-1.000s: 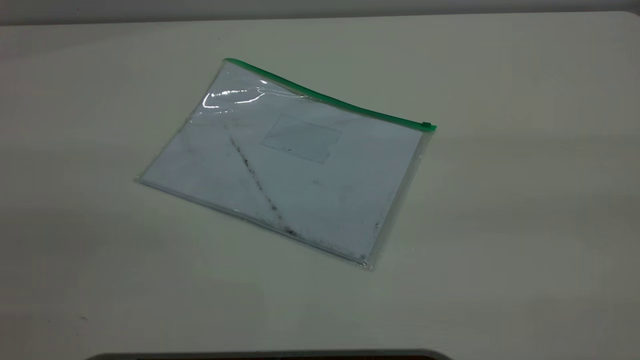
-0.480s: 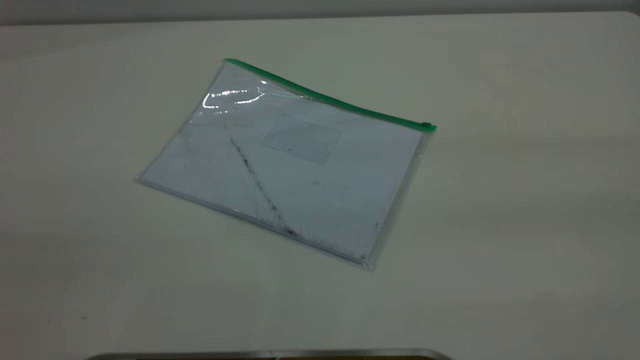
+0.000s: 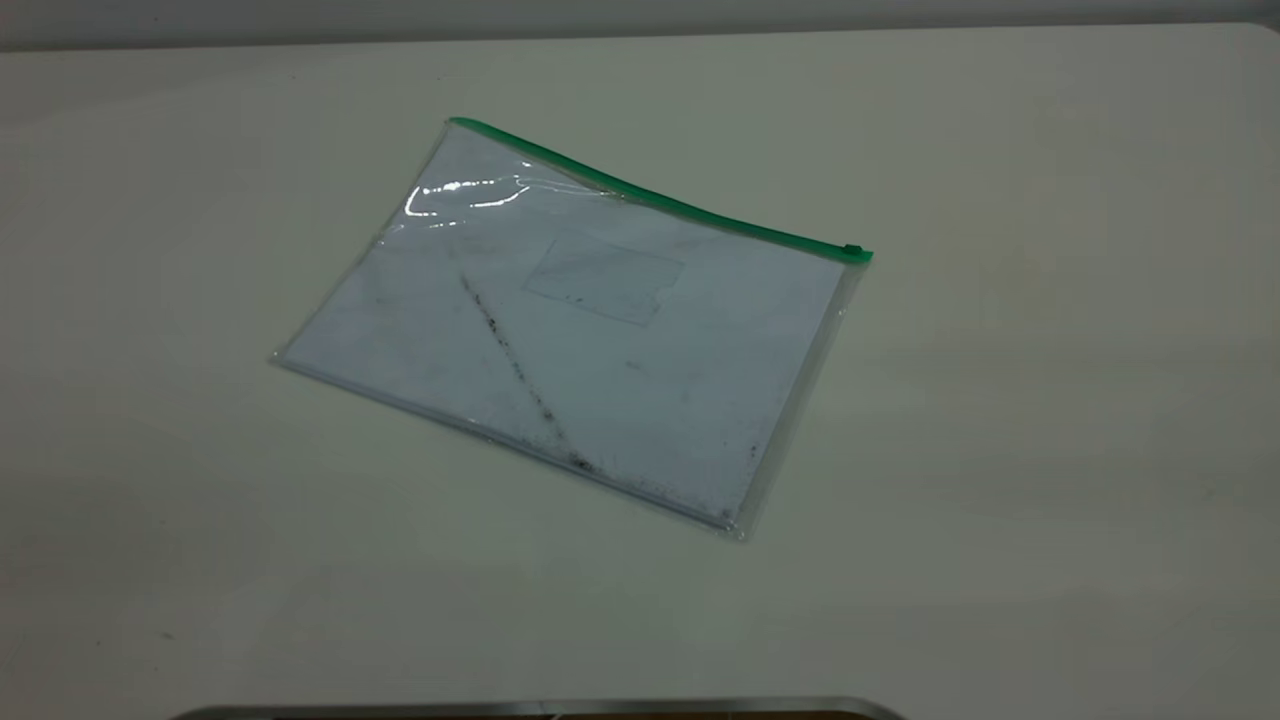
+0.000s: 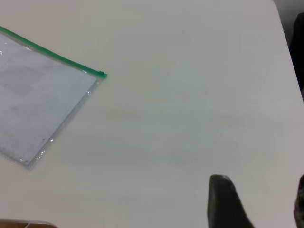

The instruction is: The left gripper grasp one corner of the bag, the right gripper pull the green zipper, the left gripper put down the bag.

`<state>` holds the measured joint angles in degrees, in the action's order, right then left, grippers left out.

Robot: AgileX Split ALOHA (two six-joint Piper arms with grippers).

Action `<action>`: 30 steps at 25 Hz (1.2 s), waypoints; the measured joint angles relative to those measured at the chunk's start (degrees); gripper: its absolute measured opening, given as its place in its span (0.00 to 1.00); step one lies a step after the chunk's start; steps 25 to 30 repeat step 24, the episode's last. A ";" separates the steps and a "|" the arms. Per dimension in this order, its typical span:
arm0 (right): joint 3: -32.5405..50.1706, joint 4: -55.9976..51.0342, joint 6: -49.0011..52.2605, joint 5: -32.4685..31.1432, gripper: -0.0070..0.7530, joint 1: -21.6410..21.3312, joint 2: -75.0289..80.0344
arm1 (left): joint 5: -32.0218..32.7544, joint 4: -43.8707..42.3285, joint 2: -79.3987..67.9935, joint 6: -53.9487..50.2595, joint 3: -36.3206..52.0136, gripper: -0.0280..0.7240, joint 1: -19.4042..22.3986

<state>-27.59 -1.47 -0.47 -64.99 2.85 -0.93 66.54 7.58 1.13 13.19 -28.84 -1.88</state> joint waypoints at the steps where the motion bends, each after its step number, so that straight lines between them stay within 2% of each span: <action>1: 0.00 0.00 0.00 0.00 0.51 0.00 0.00 | 0.00 0.00 0.00 0.00 0.00 0.71 0.00; 9: 0.00 0.00 0.00 -0.02 0.46 0.00 0.00 | 0.00 0.00 0.01 0.00 0.00 0.71 0.00; 30: 0.00 0.00 0.00 -0.02 0.46 0.00 0.00 | 0.00 0.00 0.01 0.00 0.00 0.71 0.00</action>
